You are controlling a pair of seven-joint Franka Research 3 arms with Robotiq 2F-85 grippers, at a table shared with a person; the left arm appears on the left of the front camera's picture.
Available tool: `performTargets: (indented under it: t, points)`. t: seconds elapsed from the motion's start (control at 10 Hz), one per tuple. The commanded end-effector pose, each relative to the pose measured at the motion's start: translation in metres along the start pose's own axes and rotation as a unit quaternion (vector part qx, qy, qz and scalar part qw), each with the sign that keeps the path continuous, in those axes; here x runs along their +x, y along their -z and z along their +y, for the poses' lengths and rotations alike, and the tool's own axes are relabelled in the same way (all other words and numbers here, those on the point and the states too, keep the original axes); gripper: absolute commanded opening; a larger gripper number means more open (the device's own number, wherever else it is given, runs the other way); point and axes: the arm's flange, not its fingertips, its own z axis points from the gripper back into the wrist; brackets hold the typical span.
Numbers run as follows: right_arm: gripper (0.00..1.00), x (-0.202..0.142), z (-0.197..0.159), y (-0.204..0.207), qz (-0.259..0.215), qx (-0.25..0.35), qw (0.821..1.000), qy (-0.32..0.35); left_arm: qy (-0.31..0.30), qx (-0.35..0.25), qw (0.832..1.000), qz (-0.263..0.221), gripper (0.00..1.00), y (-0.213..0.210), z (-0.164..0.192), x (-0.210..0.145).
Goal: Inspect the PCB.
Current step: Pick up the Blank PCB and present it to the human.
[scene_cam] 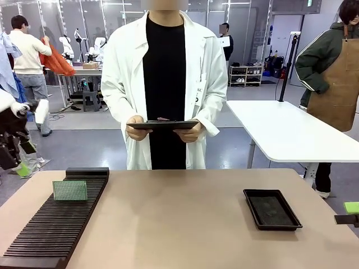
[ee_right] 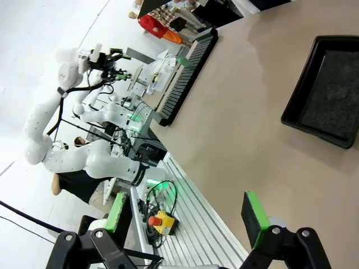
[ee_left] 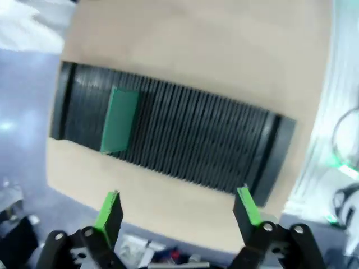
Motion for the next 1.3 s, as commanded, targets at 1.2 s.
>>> performTargets:
  t: [1.2]
  points:
    - [1.00, -0.047, 0.014, -0.045, -0.018, 0.035, 0.996, 0.075, 0.154, -0.133, 0.977, 0.062, 1.00, 0.142, 0.153, 0.011]
